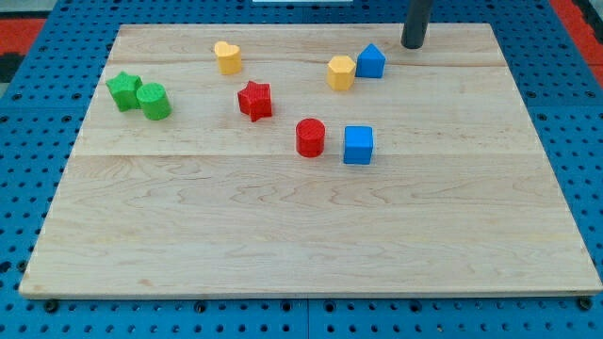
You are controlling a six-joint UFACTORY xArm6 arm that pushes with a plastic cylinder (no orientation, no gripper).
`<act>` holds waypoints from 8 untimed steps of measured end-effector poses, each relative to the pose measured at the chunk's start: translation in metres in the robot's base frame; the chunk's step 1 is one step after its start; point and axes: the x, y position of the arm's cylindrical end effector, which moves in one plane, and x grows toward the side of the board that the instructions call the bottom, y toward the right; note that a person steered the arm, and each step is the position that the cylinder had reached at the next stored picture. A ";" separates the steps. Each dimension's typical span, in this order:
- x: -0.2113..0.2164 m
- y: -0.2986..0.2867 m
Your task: Push the triangle into the hexagon
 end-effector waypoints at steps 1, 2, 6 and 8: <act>-0.011 0.000; -0.022 0.000; 0.026 -0.043; 0.083 -0.001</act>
